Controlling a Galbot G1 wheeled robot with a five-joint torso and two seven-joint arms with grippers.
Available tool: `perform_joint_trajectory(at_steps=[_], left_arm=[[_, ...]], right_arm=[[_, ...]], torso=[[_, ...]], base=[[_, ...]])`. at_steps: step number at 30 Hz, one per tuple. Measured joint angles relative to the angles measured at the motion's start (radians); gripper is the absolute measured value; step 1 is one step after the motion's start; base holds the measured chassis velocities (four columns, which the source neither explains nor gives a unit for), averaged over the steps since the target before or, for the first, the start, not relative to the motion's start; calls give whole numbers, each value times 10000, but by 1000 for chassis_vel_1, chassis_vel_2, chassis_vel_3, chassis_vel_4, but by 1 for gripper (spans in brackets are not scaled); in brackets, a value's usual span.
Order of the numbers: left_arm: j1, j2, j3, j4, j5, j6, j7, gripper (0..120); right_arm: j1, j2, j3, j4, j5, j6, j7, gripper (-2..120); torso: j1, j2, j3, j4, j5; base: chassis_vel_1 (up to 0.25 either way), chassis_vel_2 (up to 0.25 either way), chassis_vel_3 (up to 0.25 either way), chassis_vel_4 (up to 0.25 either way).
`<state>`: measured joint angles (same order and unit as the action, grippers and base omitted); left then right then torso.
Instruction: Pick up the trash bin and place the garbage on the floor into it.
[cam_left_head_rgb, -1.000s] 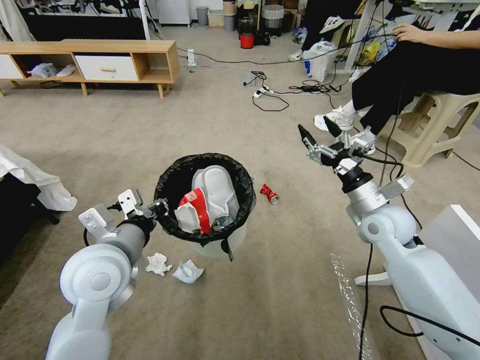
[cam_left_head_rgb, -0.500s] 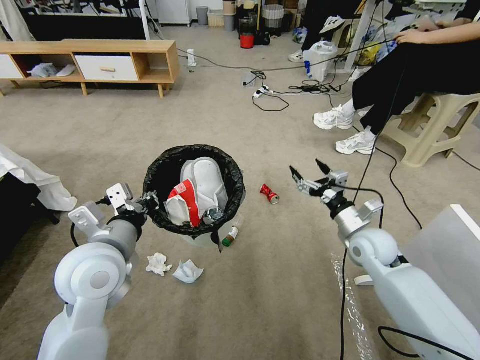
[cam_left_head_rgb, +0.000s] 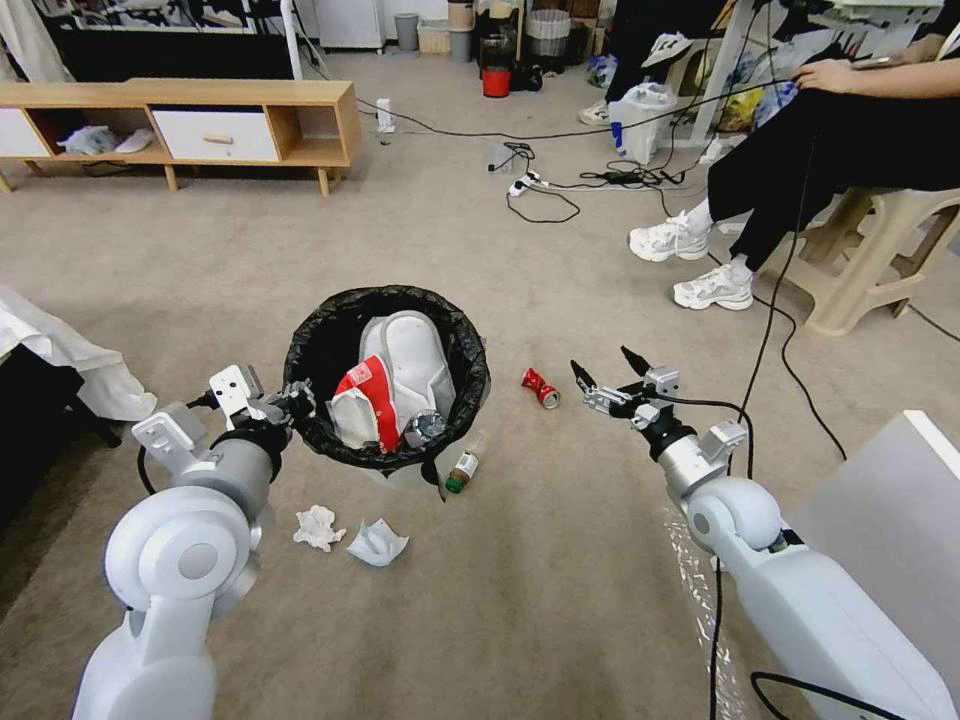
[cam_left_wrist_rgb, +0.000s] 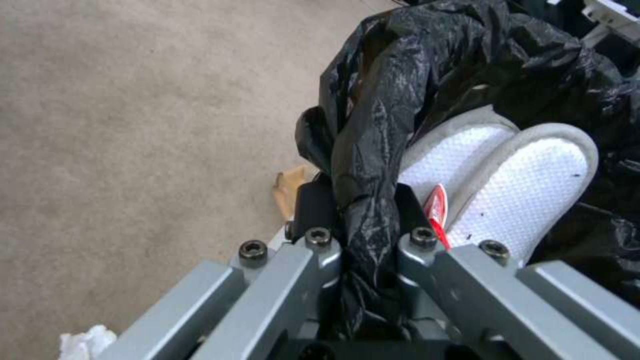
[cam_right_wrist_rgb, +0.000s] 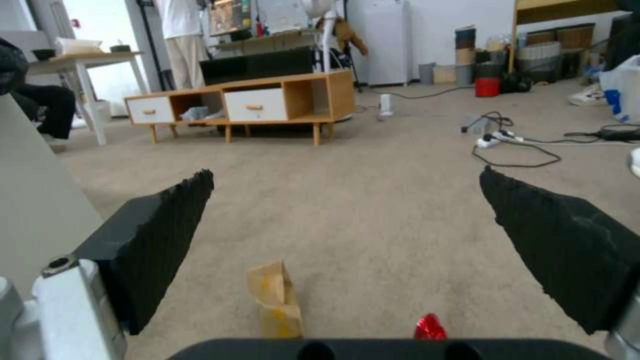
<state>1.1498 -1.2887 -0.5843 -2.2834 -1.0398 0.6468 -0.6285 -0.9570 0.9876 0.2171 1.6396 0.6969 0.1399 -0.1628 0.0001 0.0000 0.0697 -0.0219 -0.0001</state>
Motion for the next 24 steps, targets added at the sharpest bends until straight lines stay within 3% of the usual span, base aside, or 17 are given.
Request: perform_joint_trajectory(at_steps=[17, 24], left_arm=[[35, -16, -9, -2, 109, -89, 49, 4], [46, -23, 0, -2, 163, -126, 68, 4]], right_arm=[[38, 110, -62, -23, -56, 98, -22, 100], [23, 116, -95, -22, -220, 133, 299, 100]], torso=[[0, 0, 0, 3, 1], [0, 0, 0, -3, 1]], base=[[76, 68, 72, 74], [0, 0, 0, 0]])
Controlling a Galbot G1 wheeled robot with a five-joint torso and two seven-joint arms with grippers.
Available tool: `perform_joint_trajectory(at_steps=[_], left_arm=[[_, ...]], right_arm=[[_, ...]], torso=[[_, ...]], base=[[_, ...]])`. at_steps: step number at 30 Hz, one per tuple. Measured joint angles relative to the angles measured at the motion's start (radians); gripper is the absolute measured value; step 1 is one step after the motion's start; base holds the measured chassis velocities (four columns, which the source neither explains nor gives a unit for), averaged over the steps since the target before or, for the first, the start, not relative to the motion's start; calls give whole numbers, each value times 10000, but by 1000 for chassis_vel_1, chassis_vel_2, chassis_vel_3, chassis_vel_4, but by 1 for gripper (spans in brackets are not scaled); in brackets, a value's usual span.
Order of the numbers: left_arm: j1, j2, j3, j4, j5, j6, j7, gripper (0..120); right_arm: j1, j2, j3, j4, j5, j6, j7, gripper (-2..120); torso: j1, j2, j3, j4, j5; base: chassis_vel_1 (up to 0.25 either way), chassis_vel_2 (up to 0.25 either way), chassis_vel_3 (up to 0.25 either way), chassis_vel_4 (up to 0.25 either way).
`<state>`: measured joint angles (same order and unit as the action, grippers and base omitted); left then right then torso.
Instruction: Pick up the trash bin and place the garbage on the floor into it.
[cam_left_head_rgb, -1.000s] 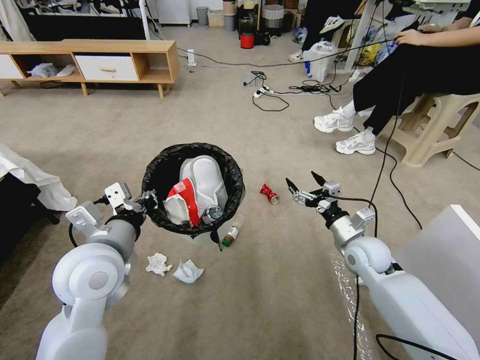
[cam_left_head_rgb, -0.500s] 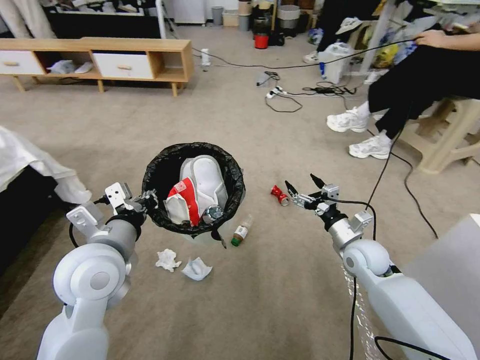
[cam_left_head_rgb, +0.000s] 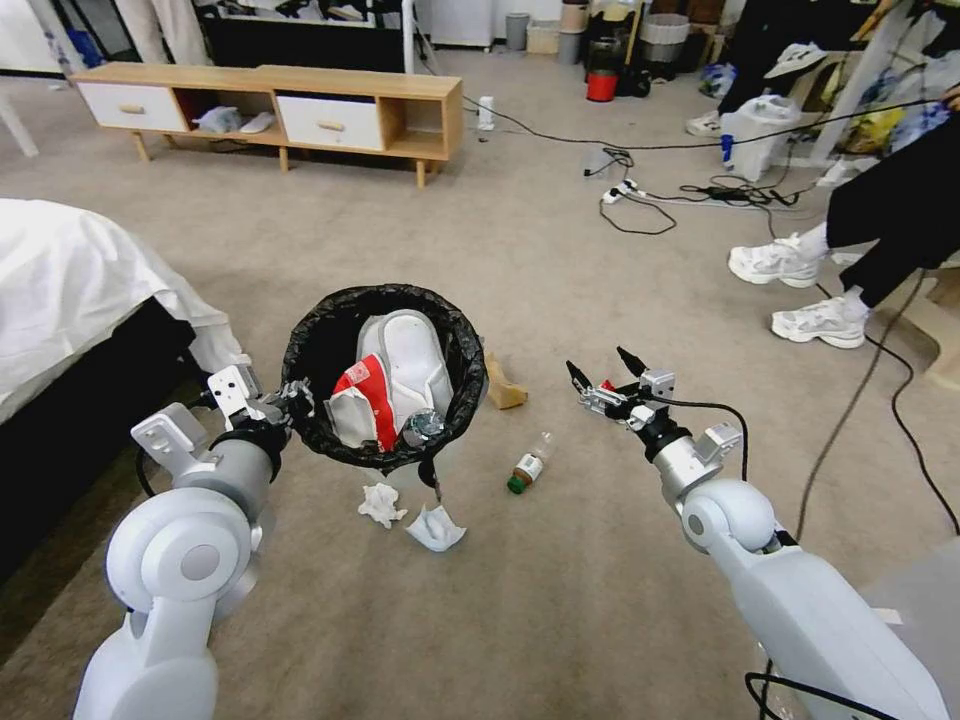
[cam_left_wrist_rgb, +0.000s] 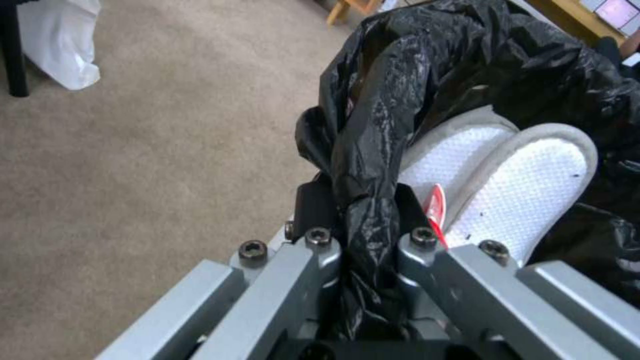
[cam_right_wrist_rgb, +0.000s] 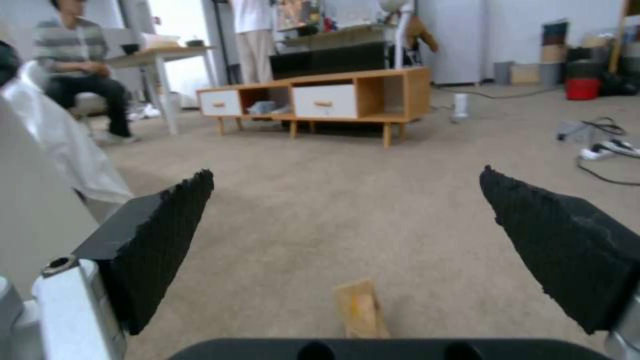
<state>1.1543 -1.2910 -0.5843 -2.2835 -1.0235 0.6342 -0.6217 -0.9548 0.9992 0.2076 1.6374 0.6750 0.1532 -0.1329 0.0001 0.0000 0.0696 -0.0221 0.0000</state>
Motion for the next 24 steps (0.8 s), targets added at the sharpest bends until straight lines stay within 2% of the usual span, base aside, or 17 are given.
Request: perform_joint_trajectory(at_steps=[7, 10, 16, 24], left_arm=[[5, 7, 2, -3, 3, -6, 0, 4], [7, 11, 15, -4, -2, -8, -11, 4], [-10, 37, 24, -3, -36, -9, -18, 4], [-38, 19, 34, -6, -306, 110, -86, 4]], right_arm=[[0, 60, -124, 8, -393, -169, 1169, 100], [87, 245, -113, -287, -1066, -143, 1682, 100], [181, 343, -35, -547, -1580, 69, 1751, 100], [146, 352, -70, -507, -1589, 122, 1718, 100]], torso=[[0, 1, 0, 4, -1], [0, 0, 0, 3, 0], [0, 1, 0, 4, -1], [0, 0, 1, 3, -1]], base=[[0, 0, 0, 0], [0, 0, 0, 0], [0, 0, 0, 0], [0, 0, 0, 0]])
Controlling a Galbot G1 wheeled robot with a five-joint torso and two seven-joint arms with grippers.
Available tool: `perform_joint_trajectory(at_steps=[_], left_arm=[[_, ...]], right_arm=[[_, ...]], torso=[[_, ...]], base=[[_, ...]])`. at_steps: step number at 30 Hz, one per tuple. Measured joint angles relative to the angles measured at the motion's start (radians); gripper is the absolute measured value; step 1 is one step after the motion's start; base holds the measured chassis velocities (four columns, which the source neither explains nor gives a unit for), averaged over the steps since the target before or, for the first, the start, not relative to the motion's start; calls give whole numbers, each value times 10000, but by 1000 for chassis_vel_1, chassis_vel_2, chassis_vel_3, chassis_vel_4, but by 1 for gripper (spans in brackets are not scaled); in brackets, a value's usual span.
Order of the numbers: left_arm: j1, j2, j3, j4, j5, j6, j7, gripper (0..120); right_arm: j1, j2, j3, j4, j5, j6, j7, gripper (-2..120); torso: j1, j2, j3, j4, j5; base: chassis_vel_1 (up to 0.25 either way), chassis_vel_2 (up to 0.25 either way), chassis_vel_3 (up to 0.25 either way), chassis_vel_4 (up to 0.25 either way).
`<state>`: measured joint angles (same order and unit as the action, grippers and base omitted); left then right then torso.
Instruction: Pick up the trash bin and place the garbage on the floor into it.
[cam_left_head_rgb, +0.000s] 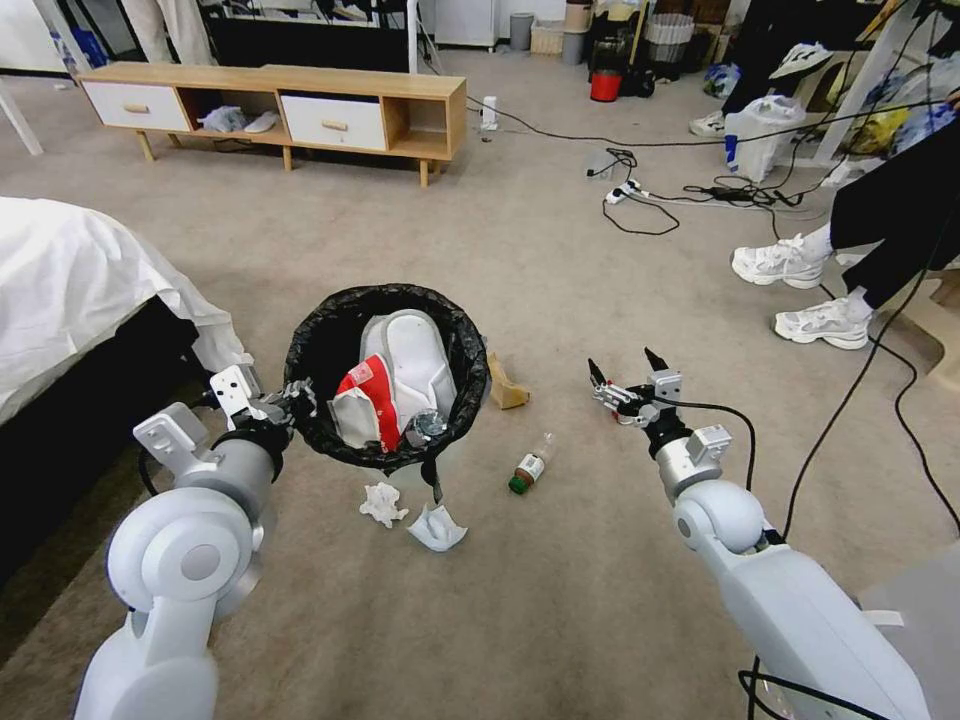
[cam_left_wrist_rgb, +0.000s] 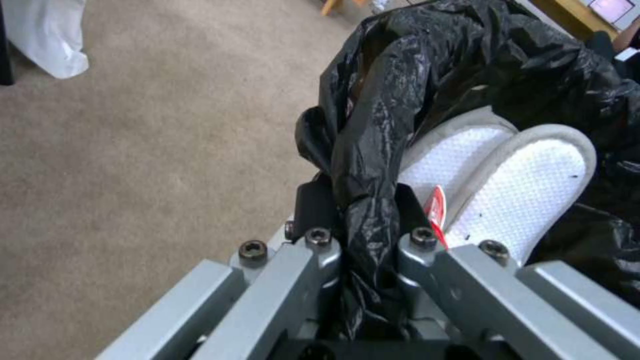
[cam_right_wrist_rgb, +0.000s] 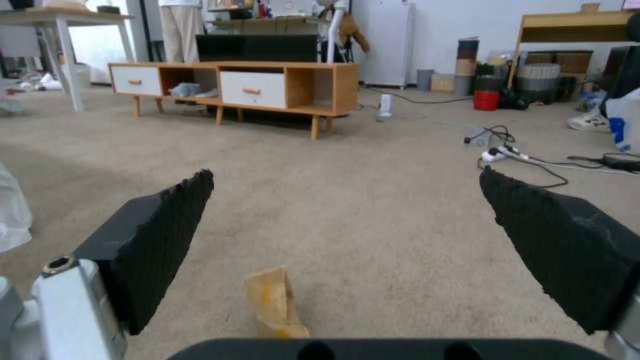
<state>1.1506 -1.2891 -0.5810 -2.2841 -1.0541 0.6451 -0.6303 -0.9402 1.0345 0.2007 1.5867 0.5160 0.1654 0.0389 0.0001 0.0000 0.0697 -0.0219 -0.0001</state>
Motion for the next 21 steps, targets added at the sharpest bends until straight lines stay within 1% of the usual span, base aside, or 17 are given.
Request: perform_joint_trajectory(at_steps=[8, 13, 15, 18, 21], left_arm=[[29, 4, -56, -45, -13, 8, -19, 4], [49, -4, -65, -51, 112, -54, -21, 4], [58, -9, -65, -56, 139, -62, -21, 4], [62, -22, -59, -63, 147, -73, -21, 4], [65, -43, -35, -74, 147, -79, -22, 4]], right_arm=[[5, 35, -27, 30, 17, 0, -37, 100], [-12, 75, -28, 68, 24, 5, -69, 100], [-21, 83, -26, 84, 33, 9, -80, 100], [-49, 90, -17, 107, 42, 13, -93, 100], [-78, 93, -4, 125, 57, 19, -119, 100]], torso=[[-1, 0, 0, 0, 0], [-1, 0, 0, 8, 1], [0, 0, 0, 7, 0], [-1, 0, 0, -2, 0], [0, 0, 0, -3, 1]], base=[[5, 4, 6, 6], [24, 21, 27, 35], [0, 0, 0, 0], [0, 0, 0, 0], [0, 0, 0, 0]])
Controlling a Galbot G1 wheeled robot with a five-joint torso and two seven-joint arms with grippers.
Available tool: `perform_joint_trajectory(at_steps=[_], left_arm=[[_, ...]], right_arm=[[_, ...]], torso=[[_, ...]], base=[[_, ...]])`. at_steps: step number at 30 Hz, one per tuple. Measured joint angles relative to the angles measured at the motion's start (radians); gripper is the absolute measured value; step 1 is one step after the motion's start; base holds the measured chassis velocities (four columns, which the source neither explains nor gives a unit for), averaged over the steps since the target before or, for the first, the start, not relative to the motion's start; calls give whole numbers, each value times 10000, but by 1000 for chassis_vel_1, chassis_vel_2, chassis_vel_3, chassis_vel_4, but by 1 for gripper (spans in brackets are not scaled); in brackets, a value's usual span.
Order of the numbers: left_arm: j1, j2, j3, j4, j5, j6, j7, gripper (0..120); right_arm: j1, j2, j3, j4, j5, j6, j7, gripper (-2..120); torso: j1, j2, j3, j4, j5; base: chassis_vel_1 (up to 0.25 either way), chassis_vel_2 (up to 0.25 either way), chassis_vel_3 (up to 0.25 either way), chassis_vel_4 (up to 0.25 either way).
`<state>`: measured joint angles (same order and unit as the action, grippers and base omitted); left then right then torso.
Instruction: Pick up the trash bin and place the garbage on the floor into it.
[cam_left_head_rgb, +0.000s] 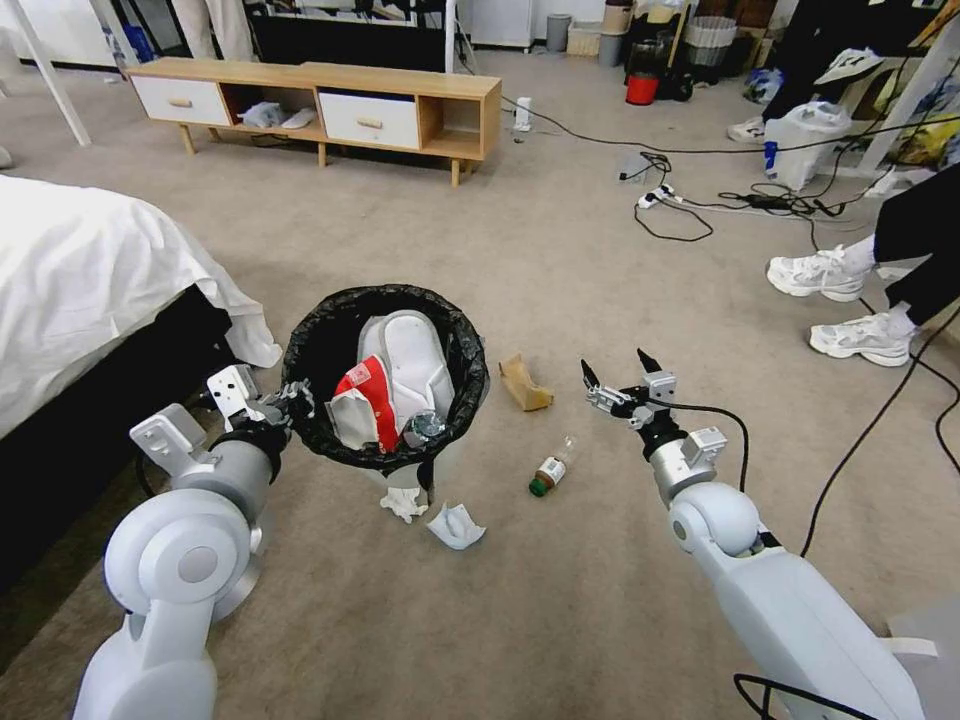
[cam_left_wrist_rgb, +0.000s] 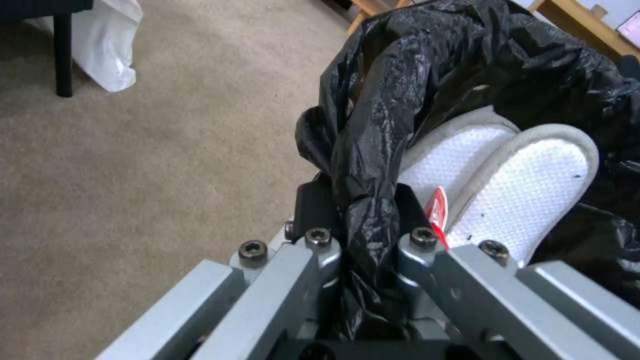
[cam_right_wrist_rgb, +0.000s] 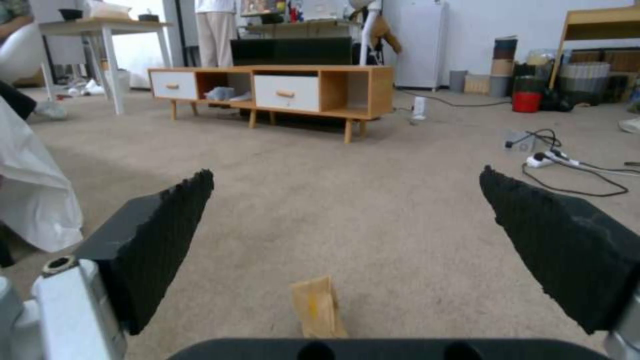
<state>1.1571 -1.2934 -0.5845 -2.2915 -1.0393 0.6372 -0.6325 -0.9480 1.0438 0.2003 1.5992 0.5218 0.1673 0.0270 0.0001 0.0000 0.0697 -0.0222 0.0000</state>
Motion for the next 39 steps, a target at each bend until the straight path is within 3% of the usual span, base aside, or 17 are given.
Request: perform_joint_trajectory(at_steps=[19, 39], left_arm=[[-5, -26, 4, 27, -1, -12, 2, 4], [-48, -18, -2, 99, 22, -19, 20, 4]], right_arm=[[23, 122, 5, 133, -46, -88, 41, 100], [155, 253, -129, -91, -28, 135, -56, 100]], torso=[[-1, 0, -1, 4, 0], [0, 0, -2, 5, -1]], base=[[0, 0, 0, 0], [-117, 117, 109, -106]])
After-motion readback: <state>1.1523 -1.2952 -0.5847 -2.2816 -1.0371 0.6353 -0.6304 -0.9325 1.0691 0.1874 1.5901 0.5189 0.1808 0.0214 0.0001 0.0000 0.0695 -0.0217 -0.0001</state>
